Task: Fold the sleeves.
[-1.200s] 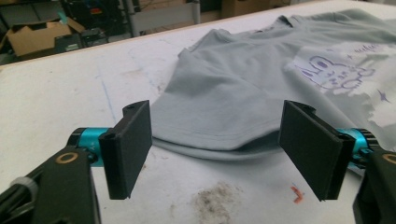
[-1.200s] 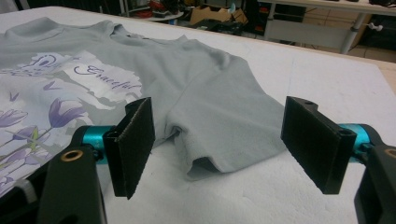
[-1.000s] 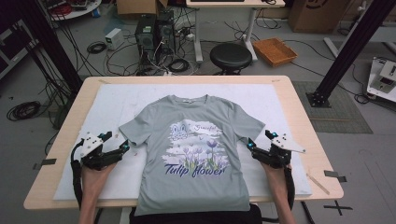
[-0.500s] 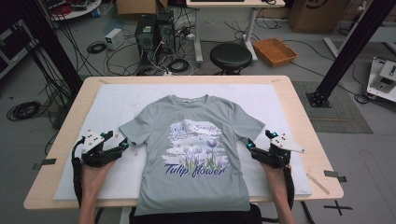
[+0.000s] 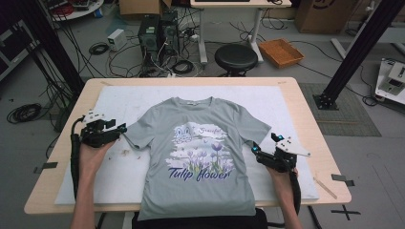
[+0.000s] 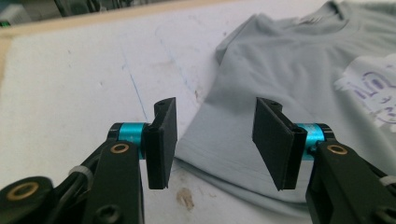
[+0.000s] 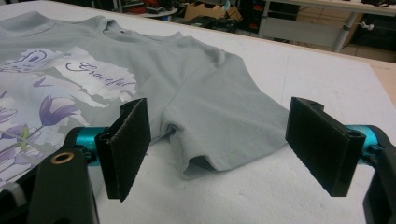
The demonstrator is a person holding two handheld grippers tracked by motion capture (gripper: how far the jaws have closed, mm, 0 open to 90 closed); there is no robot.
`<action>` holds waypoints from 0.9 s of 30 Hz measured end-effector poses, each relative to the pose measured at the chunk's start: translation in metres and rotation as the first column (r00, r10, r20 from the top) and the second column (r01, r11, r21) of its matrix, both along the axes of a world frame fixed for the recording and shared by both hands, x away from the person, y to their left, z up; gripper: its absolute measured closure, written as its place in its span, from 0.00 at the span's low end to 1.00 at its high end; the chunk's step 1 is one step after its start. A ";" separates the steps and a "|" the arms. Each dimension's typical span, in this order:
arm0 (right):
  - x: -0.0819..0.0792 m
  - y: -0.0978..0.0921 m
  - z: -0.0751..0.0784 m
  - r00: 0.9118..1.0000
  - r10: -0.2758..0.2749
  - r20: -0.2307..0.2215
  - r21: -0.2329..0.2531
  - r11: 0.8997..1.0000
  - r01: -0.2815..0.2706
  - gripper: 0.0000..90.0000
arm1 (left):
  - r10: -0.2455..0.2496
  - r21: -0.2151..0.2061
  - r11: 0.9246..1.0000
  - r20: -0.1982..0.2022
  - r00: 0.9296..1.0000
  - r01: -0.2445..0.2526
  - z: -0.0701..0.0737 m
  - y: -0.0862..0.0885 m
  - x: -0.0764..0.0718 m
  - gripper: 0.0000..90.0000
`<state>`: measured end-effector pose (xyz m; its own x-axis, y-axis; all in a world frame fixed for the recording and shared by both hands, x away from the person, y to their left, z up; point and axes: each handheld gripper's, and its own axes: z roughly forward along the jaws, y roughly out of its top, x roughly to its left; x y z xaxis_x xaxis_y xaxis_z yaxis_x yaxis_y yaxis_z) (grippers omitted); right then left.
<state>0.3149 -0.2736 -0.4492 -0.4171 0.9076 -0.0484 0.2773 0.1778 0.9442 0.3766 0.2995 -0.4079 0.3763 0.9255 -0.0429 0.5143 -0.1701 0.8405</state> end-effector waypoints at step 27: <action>0.000 0.002 0.000 1.000 0.003 -0.001 -0.016 1.000 -0.003 0.25 | -0.020 -0.034 0.999 -0.160 0.987 0.015 -0.039 0.008 0.025 0.89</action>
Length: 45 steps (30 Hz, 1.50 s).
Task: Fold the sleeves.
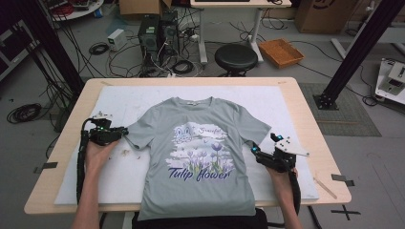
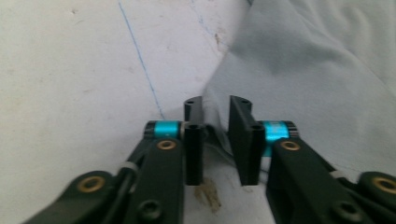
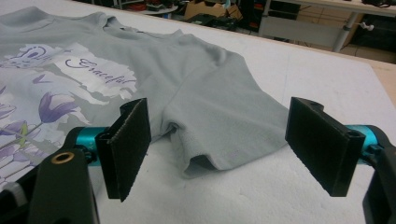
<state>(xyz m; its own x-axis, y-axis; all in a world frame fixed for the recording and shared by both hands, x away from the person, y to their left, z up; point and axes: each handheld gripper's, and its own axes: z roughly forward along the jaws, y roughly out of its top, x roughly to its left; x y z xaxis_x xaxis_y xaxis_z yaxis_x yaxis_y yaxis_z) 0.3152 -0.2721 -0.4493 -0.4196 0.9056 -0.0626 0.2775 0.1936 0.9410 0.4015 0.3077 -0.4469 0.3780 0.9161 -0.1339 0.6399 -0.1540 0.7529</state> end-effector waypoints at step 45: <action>0.001 0.003 0.000 1.000 0.014 -0.015 -0.029 0.999 -0.014 0.26 | -0.155 0.035 0.988 0.116 0.981 0.152 0.035 -0.102 0.020 0.93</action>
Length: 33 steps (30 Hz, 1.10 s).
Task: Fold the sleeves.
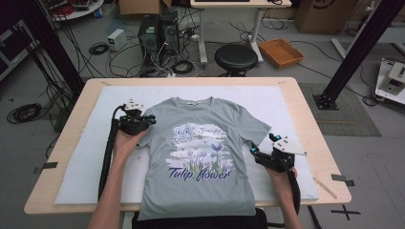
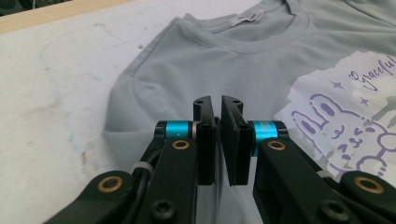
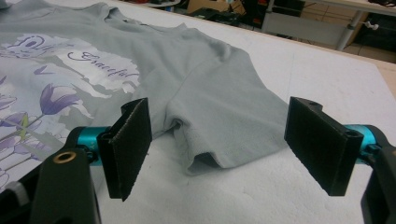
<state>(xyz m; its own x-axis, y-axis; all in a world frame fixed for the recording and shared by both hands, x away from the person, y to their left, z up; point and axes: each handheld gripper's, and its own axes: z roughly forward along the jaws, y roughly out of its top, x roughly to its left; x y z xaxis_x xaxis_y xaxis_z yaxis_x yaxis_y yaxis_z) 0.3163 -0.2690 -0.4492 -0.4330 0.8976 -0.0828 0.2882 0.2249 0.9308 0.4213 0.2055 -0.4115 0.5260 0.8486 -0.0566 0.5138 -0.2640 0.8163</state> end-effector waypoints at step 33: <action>0.000 0.001 0.000 1.000 0.001 -0.003 -0.008 1.000 -0.001 0.26 | 0.012 0.076 0.997 -0.051 0.999 -0.008 0.005 -0.002 0.005 0.98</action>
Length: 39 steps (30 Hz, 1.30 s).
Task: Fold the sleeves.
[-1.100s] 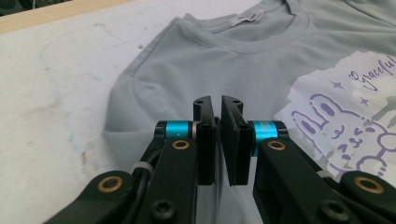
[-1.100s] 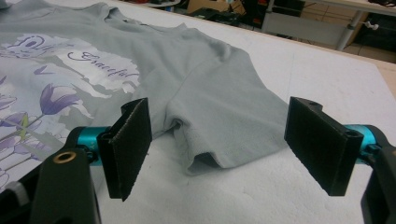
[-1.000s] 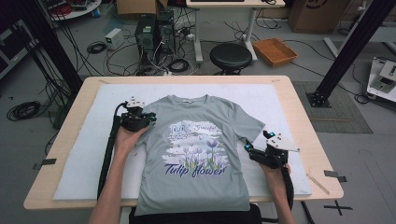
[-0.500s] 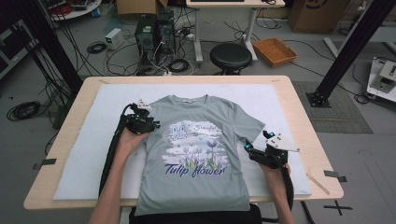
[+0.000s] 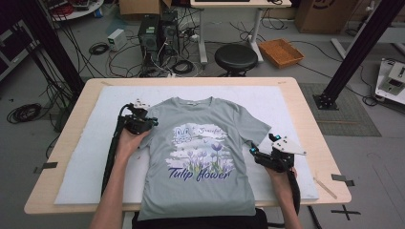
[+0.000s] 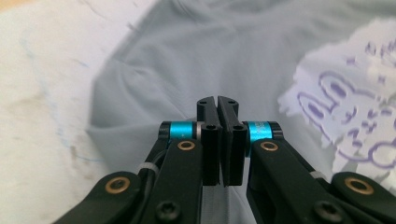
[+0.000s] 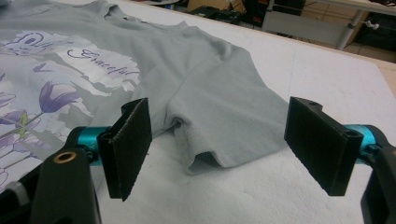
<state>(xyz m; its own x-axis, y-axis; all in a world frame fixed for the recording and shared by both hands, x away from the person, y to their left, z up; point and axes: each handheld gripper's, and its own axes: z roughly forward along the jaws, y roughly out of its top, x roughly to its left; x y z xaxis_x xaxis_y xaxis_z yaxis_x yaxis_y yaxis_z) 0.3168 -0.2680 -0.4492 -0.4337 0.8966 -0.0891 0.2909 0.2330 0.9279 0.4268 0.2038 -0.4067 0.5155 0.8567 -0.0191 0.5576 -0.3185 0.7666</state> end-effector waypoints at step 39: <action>0.001 0.001 0.000 1.000 0.007 -0.014 -0.008 1.000 -0.007 0.26 | -0.179 0.036 0.983 -0.040 0.983 0.180 -0.005 -0.110 0.048 0.98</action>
